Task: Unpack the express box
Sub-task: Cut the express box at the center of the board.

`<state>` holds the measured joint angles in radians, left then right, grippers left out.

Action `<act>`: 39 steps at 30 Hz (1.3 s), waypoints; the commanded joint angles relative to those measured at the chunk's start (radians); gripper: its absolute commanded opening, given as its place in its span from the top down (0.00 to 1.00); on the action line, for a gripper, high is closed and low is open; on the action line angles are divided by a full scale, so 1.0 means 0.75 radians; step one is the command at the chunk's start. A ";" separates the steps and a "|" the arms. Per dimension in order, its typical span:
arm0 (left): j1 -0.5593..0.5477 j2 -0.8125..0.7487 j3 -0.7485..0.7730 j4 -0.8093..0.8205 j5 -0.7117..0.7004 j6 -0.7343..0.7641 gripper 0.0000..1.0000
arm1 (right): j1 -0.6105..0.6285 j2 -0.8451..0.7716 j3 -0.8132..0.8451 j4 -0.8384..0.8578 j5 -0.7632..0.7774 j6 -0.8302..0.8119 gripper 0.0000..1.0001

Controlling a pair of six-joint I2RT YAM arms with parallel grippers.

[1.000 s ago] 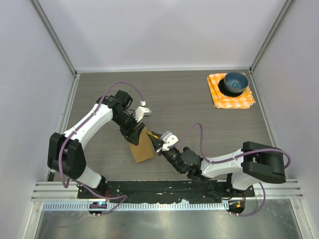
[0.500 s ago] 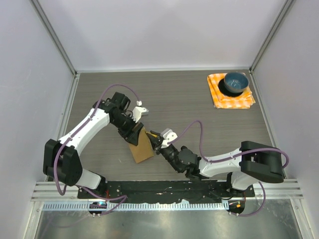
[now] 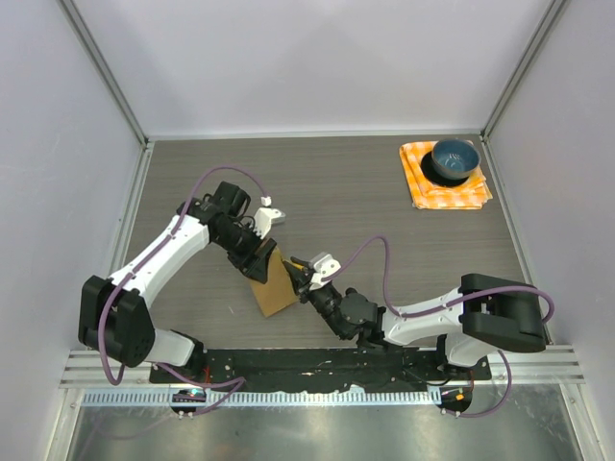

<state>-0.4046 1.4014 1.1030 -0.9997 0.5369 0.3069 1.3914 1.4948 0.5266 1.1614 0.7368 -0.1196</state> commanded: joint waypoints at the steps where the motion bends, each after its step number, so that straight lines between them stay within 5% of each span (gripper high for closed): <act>1: -0.003 -0.046 -0.004 0.122 0.025 -0.039 0.80 | 0.039 0.036 -0.068 -0.168 0.020 0.084 0.99; 39: -0.003 -0.044 0.012 0.145 -0.025 -0.061 0.82 | 0.145 -0.056 -0.107 -0.518 0.073 0.284 0.99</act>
<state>-0.4309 1.3975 1.0893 -1.0008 0.5533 0.2897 1.4410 1.4117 0.5014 1.0332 0.8116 -0.0010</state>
